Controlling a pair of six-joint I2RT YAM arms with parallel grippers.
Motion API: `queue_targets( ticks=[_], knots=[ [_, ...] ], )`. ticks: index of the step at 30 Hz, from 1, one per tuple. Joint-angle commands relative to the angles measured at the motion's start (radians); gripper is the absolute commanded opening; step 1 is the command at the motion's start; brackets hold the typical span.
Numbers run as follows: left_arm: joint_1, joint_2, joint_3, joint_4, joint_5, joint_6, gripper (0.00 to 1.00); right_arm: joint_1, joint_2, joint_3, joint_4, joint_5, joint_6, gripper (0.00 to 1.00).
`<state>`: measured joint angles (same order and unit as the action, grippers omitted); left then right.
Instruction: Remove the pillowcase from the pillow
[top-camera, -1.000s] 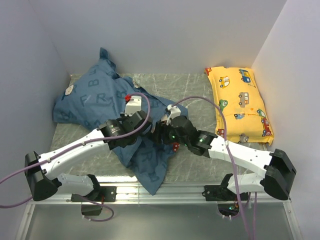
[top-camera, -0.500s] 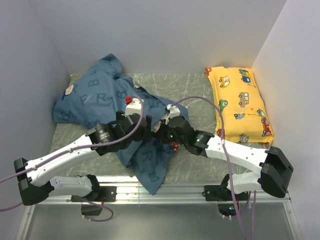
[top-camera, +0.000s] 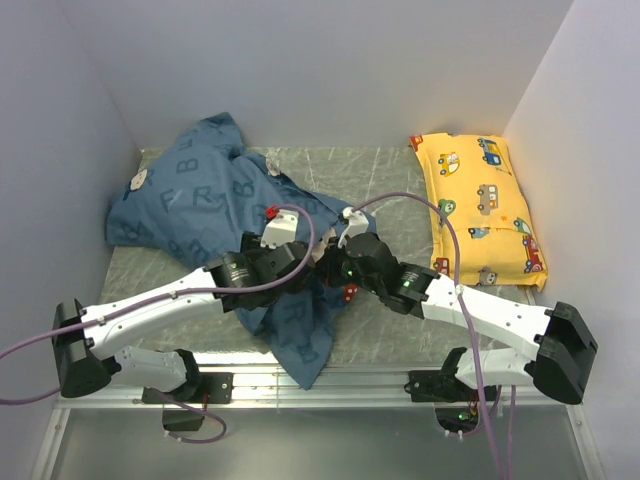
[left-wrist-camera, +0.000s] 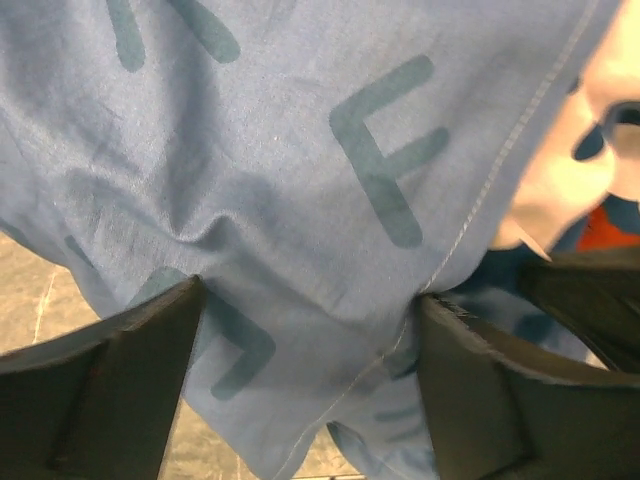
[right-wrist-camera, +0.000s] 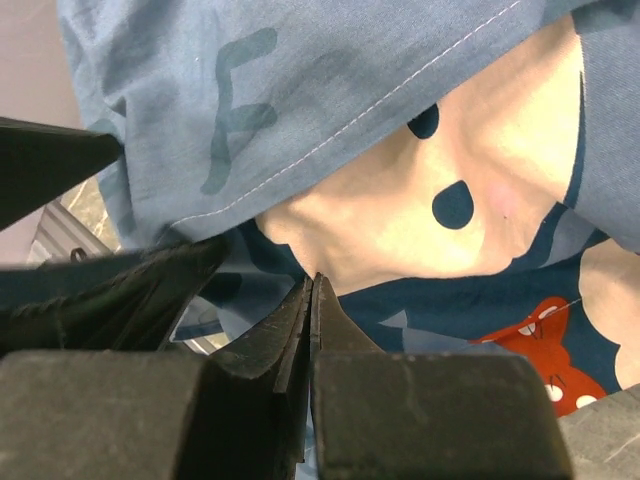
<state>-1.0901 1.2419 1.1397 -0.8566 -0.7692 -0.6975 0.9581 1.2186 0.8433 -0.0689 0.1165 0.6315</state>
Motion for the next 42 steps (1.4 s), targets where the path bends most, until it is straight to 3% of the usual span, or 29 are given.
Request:
queue_targets(
  ticks=[1, 5, 6, 9, 13, 16, 18, 23, 25, 30, 36, 39, 42],
  knots=[
    [-0.004, 0.025, 0.034, 0.014, -0.09, -0.023, 0.83, 0.005, -0.044, -0.01, 0.02, 0.034, 0.008, 0.02],
    [-0.004, 0.025, 0.051, -0.005, -0.126, -0.046, 0.53, 0.007, -0.054, -0.023, 0.018, 0.041, 0.007, 0.02],
    [-0.004, 0.019, 0.054, -0.012, -0.139, -0.051, 0.41, 0.007, -0.057, -0.027, 0.018, 0.044, 0.008, 0.02],
    [0.013, -0.004, 0.072, -0.038, -0.188, -0.072, 0.21, 0.007, -0.064, -0.035, 0.014, 0.054, 0.004, 0.01],
    [0.113, -0.041, 0.083, 0.009, -0.164, -0.045, 0.12, 0.002, -0.082, -0.046, -0.017, 0.095, 0.0, 0.0],
    [0.246, -0.091, 0.036, 0.12, -0.05, 0.027, 0.05, -0.022, -0.12, -0.076, -0.034, 0.117, 0.005, 0.0],
    [0.364, -0.136, -0.01, 0.247, 0.066, 0.076, 0.01, -0.053, -0.152, -0.107, -0.04, 0.115, 0.013, 0.0],
    [0.632, -0.128, -0.015, 0.341, 0.224, 0.116, 0.01, -0.149, -0.221, -0.176, -0.083, 0.118, 0.025, 0.0],
    [0.685, -0.092, -0.017, 0.378, 0.341, 0.124, 0.01, -0.229, -0.244, -0.22, -0.081, 0.08, 0.025, 0.0],
    [0.697, 0.019, -0.035, 0.451, 0.481, 0.102, 0.0, -0.305, -0.265, -0.202, -0.1, 0.077, 0.001, 0.0],
    [0.688, 0.068, -0.122, 0.537, 0.585, 0.055, 0.01, -0.265, -0.166, -0.014, -0.173, 0.046, -0.058, 0.0],
    [0.681, 0.07, -0.152, 0.568, 0.594, 0.041, 0.01, -0.194, -0.149, 0.043, -0.227, 0.142, -0.059, 0.1],
    [0.67, 0.073, -0.176, 0.591, 0.591, 0.024, 0.01, -0.099, -0.123, 0.107, -0.279, 0.24, -0.046, 0.27]
  ],
)
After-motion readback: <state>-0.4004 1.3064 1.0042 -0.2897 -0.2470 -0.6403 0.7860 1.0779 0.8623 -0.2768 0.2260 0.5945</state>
